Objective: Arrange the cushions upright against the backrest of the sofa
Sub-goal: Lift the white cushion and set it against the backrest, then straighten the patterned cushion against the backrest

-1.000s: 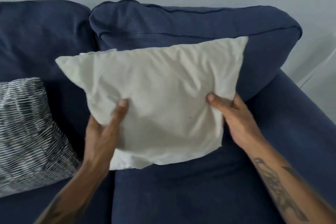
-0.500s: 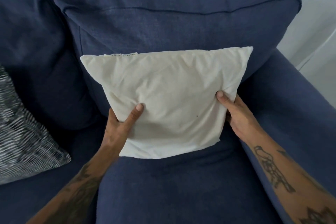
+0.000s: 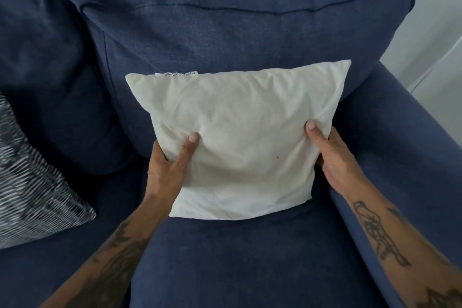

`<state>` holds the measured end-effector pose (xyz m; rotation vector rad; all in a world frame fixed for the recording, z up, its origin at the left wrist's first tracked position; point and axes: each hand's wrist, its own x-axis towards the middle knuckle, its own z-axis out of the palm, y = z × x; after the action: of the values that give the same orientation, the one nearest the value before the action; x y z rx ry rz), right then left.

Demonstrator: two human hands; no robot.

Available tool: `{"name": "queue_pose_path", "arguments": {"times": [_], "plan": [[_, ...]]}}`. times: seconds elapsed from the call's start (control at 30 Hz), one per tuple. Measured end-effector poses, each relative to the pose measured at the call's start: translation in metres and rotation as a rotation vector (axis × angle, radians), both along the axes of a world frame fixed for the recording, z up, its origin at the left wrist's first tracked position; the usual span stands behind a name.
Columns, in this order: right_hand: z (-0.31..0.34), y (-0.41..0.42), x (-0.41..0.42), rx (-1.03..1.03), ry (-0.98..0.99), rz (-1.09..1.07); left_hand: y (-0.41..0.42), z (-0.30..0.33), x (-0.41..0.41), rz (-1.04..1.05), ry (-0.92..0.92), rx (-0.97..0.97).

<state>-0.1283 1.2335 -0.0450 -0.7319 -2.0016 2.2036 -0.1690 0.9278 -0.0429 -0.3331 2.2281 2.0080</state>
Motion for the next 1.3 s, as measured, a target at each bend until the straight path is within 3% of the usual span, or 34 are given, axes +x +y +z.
{"name": "queue_pose_path", "arguments": {"times": [0.33,0.47,0.57,0.7,0.8,0.9,0.97,1.1,1.3], "plan": [[0.005,-0.003,-0.006,0.038,-0.079,0.087,-0.006,-0.007,-0.004,0.032,-0.035,-0.028],[0.027,-0.019,0.004,0.269,-0.102,-0.023,-0.034,-0.004,0.002,0.016,-0.032,-0.106],[0.058,-0.051,0.014,0.539,0.078,-0.3,-0.093,0.002,0.016,0.156,-0.001,-0.11],[0.111,-0.152,0.002,0.703,0.422,-0.216,-0.223,0.016,0.024,0.405,0.137,-0.119],[0.127,-0.258,-0.018,0.641,0.468,0.027,-0.325,0.038,0.02,0.655,0.181,-0.201],[0.111,-0.364,-0.05,0.528,0.297,0.285,-0.41,0.06,0.012,0.825,0.182,-0.319],[0.102,-0.42,-0.075,0.445,0.187,0.386,-0.453,0.071,-0.002,0.796,0.187,-0.359],[0.102,-0.489,-0.131,0.263,0.034,0.385,-0.518,0.085,-0.055,0.554,0.1,-0.369],[0.1,-0.515,-0.177,0.428,0.067,0.354,-0.549,0.077,-0.115,0.514,0.11,-0.177]]}}
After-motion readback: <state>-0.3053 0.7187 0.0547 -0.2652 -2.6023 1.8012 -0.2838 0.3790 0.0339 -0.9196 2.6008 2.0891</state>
